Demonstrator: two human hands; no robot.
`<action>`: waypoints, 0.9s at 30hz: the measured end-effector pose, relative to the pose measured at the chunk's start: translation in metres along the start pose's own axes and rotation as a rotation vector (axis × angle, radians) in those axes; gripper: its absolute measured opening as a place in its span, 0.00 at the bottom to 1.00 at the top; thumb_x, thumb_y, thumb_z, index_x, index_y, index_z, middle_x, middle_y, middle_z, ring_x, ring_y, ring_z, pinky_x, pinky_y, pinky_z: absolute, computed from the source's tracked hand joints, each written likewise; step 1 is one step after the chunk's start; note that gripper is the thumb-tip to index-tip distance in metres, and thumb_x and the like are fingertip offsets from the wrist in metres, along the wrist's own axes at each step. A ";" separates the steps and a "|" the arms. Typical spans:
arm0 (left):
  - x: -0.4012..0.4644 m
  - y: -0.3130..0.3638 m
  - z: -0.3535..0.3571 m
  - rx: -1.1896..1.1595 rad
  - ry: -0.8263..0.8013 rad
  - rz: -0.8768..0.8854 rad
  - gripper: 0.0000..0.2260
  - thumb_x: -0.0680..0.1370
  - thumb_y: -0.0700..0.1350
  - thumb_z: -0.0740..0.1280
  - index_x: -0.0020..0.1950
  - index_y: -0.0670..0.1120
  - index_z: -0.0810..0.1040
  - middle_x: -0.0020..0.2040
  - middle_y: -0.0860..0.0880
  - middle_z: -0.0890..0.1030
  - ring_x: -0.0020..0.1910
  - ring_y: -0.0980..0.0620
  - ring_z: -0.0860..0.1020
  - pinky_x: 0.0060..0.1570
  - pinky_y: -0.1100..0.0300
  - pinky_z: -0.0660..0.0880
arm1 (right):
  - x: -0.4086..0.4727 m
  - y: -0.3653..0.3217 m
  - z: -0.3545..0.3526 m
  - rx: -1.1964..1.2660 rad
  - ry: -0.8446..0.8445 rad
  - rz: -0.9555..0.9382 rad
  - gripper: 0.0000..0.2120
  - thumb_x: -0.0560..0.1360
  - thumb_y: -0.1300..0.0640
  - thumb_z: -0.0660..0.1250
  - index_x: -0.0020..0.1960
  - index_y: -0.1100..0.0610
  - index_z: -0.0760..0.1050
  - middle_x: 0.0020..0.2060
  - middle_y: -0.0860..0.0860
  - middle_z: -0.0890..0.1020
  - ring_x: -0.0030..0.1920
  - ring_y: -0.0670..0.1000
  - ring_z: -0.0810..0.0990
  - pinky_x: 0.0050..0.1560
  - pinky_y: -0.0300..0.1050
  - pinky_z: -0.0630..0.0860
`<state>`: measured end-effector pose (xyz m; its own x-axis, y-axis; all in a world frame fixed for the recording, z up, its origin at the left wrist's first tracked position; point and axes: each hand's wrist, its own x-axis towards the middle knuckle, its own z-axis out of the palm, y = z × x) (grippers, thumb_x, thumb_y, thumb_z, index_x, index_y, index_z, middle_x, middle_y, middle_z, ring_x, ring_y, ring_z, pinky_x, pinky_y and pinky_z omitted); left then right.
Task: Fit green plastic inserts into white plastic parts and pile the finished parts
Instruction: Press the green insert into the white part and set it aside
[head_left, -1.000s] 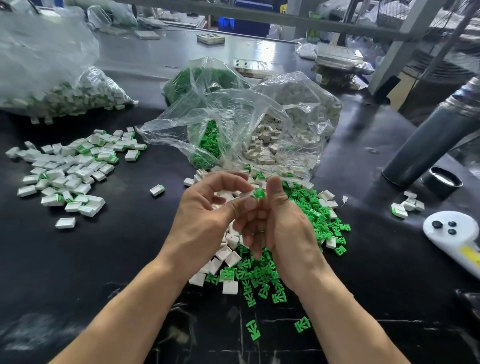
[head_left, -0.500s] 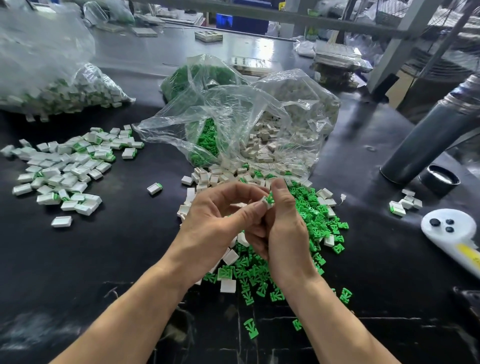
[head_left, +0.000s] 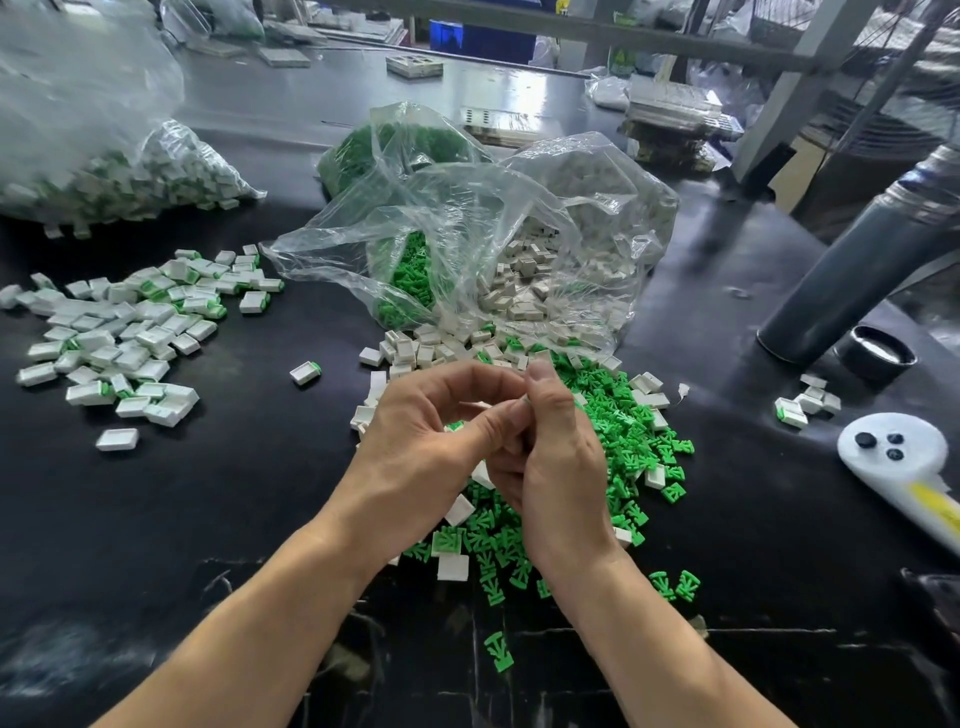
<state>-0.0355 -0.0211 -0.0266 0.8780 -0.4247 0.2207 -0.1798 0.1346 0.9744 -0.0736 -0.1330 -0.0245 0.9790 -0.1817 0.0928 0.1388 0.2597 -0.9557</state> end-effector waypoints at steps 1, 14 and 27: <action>0.000 0.000 0.000 -0.006 0.000 0.002 0.06 0.76 0.47 0.73 0.50 0.46 0.86 0.43 0.47 0.86 0.42 0.47 0.83 0.44 0.50 0.78 | 0.000 0.000 0.000 0.015 0.002 0.003 0.24 0.82 0.43 0.55 0.32 0.43 0.79 0.23 0.40 0.64 0.23 0.42 0.61 0.22 0.35 0.60; 0.000 -0.004 0.006 -0.048 0.038 -0.023 0.06 0.76 0.47 0.73 0.50 0.47 0.85 0.40 0.48 0.85 0.37 0.51 0.83 0.36 0.57 0.79 | 0.005 0.003 -0.001 0.063 0.107 0.086 0.22 0.79 0.40 0.57 0.33 0.46 0.79 0.24 0.43 0.65 0.23 0.44 0.62 0.22 0.35 0.60; 0.001 0.000 0.014 -0.121 0.094 -0.045 0.07 0.77 0.41 0.73 0.52 0.40 0.84 0.42 0.45 0.87 0.37 0.52 0.83 0.37 0.60 0.78 | 0.012 0.009 -0.001 -0.142 0.177 0.043 0.27 0.79 0.37 0.53 0.37 0.53 0.81 0.31 0.62 0.74 0.34 0.55 0.71 0.33 0.51 0.66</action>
<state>-0.0405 -0.0342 -0.0257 0.9228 -0.3476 0.1663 -0.0893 0.2268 0.9698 -0.0611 -0.1342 -0.0321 0.9402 -0.3404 0.0126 0.0629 0.1372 -0.9885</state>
